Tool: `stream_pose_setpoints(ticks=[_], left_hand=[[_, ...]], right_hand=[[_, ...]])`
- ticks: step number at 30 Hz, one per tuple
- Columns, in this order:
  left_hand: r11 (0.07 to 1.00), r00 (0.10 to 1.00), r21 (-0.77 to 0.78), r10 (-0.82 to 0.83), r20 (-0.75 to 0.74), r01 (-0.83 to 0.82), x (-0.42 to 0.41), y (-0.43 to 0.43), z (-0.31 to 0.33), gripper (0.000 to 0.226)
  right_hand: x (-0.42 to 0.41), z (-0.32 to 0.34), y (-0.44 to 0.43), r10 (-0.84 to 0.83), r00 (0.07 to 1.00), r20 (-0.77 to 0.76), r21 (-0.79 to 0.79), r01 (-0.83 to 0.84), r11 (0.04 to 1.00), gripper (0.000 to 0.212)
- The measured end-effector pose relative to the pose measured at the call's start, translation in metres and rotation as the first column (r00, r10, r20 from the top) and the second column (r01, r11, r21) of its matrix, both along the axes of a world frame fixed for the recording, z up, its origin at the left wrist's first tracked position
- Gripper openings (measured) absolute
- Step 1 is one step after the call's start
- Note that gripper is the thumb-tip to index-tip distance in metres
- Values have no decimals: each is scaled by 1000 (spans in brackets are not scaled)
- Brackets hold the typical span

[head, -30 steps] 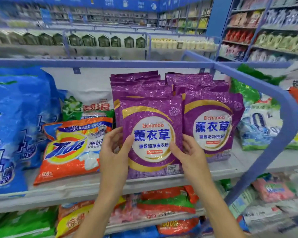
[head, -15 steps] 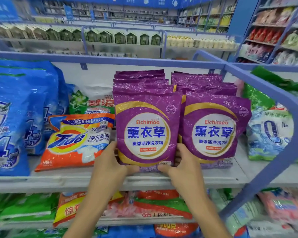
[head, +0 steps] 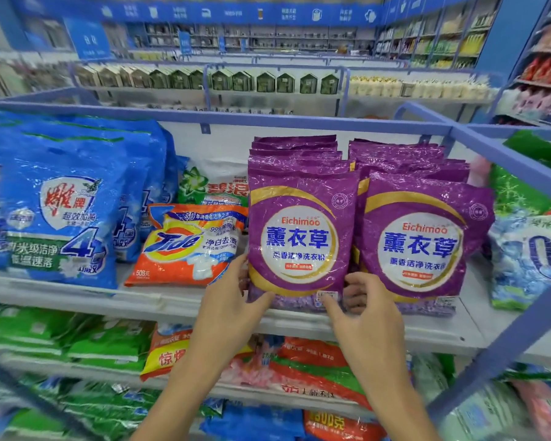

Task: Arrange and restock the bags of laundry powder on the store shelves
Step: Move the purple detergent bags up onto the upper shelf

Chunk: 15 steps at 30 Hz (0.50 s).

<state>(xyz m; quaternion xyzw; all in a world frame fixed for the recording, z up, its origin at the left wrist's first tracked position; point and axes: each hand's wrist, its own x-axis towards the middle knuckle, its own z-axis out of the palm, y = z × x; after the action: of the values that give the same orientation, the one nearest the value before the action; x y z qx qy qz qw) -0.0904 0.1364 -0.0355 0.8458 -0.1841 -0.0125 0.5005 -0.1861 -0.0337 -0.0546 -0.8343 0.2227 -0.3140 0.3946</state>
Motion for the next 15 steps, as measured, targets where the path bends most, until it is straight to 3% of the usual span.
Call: stream_pose_setpoints(ticks=[6, 10, 15], left_hand=[[995, 993, 79, 51, 102, -59, -17, 9, 1, 58], [981, 988, 186, 23, 150, -51, -19, 21, -1, 53], [948, 964, 255, 134, 229, -192, 10, 56, -8, 57]], right_hand=[[1, -10, 7, 161, 987, -18, -108, -162, 981, 30], [3, -11, 29, 242, 969, -42, -135, -246, 960, 34], [25, 2, 63, 376, 925, -49, -103, -379, 919, 45]])
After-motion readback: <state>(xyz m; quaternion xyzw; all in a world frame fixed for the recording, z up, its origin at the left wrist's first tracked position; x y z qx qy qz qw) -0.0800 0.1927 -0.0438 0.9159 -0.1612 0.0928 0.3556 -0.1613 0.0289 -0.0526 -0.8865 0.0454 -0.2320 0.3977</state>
